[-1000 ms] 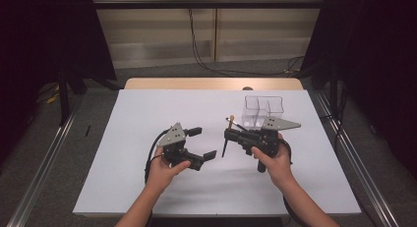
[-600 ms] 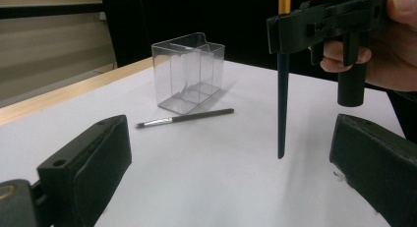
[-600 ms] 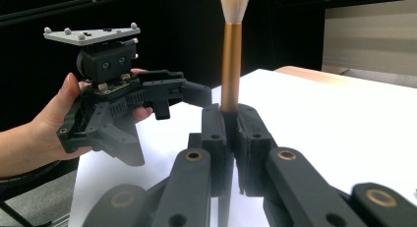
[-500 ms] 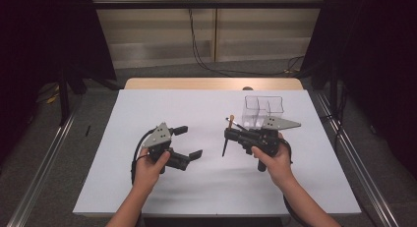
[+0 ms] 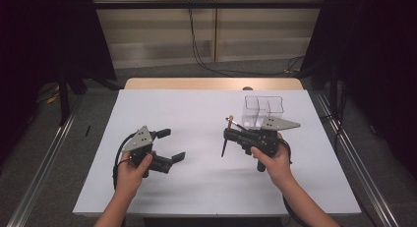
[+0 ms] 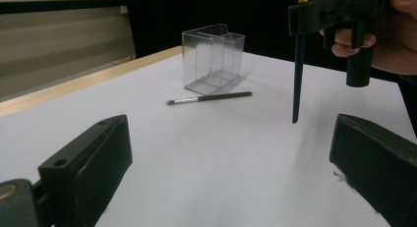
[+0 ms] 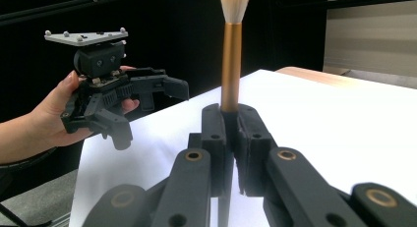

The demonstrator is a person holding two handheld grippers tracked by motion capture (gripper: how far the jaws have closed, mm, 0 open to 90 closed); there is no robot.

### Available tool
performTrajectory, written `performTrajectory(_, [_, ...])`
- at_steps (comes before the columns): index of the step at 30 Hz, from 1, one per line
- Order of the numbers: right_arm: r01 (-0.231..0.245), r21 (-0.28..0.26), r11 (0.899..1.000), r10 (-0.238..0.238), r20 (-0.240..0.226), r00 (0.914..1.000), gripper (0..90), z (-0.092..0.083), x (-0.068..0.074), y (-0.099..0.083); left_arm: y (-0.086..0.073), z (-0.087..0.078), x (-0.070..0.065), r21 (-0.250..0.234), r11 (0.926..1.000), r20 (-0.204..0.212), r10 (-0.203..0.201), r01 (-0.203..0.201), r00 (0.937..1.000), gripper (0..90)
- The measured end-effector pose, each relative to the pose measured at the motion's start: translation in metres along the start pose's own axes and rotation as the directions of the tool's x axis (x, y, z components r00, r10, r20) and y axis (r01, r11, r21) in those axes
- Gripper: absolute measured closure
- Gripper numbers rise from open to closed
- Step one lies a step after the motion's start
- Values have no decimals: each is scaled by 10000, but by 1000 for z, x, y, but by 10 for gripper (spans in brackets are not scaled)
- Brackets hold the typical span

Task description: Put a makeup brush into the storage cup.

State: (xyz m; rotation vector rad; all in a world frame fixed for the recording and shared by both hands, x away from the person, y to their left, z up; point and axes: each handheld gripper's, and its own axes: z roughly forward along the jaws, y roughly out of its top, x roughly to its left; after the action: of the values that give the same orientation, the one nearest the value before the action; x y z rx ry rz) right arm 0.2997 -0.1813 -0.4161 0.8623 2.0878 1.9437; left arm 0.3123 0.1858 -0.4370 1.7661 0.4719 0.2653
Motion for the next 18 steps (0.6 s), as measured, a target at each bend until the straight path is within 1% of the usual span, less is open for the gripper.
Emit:
performTrajectory(8, [-17,21,10000,17,33,10000,840,1,0,-1,-7,-19,5,-67,9998,-382,-198,195,9991,24])
performTrajectory(10, [-29,14,10000,29,23,10000,840,0,-1,-1,-8,-23,6,-130,9997,-378,-224,220,9990,24])
performTrajectory(13, [6,27,10000,-6,59,10000,840,0,-1,0,-10,-27,5,-26,9999,-430,-131,130,9990,24])
performTrajectory(18, [-17,35,10000,16,97,10000,840,-2,-2,-1,-13,-36,4,1,9998,-512,-195,196,9985,24])
